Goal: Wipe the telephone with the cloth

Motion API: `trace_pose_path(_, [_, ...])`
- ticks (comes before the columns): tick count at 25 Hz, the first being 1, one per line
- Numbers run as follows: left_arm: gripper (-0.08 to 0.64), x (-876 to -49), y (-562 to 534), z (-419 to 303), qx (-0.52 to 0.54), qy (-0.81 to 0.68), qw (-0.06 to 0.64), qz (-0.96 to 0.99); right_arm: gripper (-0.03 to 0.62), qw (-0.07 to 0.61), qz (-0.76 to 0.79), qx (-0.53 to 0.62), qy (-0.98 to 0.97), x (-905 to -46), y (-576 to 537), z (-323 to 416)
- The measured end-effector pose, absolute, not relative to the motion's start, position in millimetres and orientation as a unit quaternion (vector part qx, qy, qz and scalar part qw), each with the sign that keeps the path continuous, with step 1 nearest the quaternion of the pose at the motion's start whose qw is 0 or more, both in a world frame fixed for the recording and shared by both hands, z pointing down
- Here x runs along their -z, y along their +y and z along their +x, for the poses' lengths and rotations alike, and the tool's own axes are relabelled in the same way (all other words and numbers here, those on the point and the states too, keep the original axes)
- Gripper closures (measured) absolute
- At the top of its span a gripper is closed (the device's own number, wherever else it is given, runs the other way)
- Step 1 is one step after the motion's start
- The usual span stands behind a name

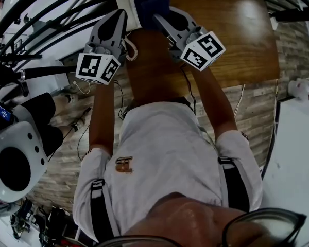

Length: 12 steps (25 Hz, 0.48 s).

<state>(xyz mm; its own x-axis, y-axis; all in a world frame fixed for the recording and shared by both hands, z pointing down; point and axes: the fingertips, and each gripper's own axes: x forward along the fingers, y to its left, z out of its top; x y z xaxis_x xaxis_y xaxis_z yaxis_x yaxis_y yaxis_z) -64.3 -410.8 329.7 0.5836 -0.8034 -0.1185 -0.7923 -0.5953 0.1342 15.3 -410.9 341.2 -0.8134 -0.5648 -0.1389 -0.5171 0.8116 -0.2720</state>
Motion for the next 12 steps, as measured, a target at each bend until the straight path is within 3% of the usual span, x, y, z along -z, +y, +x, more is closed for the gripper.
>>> trace_pose_path(12, [0.541, -332, -394, -61, 0.072, -0.454, 0.018, 0.888, 0.512, 0.108, -0.289, 0.085, 0.947, -344, -390, 14])
